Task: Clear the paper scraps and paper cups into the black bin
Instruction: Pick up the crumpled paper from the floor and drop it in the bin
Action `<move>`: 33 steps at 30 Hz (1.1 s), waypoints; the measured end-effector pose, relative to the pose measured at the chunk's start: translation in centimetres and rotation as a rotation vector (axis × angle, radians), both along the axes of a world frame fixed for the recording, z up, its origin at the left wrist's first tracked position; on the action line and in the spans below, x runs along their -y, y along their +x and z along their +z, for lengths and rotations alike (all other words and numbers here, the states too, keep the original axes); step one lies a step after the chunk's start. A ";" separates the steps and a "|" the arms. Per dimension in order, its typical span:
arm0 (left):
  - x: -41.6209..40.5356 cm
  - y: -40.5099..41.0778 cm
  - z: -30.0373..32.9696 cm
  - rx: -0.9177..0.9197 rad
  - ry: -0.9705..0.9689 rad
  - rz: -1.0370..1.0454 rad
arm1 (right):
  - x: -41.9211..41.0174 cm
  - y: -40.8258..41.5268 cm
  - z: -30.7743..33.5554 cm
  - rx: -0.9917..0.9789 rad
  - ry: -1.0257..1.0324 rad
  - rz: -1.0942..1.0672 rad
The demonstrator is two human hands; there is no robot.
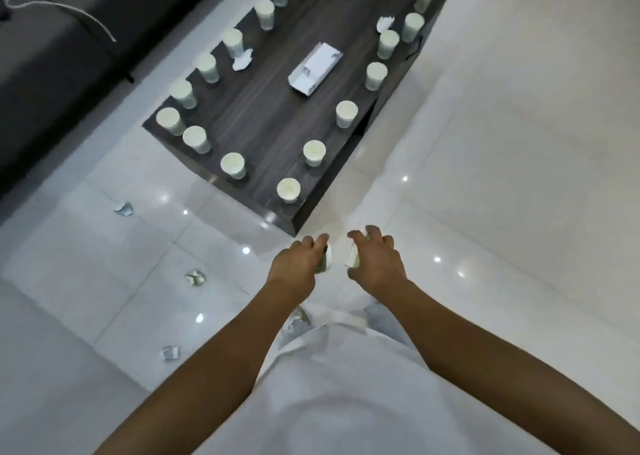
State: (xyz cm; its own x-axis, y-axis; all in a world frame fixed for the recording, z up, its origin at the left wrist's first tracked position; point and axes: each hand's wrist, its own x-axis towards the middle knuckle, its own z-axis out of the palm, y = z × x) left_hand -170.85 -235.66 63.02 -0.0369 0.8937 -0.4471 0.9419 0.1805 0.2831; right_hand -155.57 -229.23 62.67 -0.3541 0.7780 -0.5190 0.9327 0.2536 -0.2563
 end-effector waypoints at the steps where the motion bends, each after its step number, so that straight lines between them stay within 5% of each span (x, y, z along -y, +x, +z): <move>1: -1.4 1.7 0.1 -0.002 0.002 -0.051 | -0.7 1.9 0.1 -0.004 0.004 -0.041; 16: -24.6 33.8 0.3 -0.005 0.022 -0.484 | -16.9 36.4 0.6 0.012 0.013 -0.432; 33: -56.0 58.8 0.3 0.036 -0.006 -0.849 | -41.7 59.2 0.5 -0.017 0.033 -0.822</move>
State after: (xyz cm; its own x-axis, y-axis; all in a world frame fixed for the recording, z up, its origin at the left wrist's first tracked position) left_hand -112.07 -179.61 63.27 0.6596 0.6094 -0.4398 0.7489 -0.5823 0.3163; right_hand -96.37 -187.54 63.14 0.3273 0.8072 -0.4912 0.8203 -0.5008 -0.2764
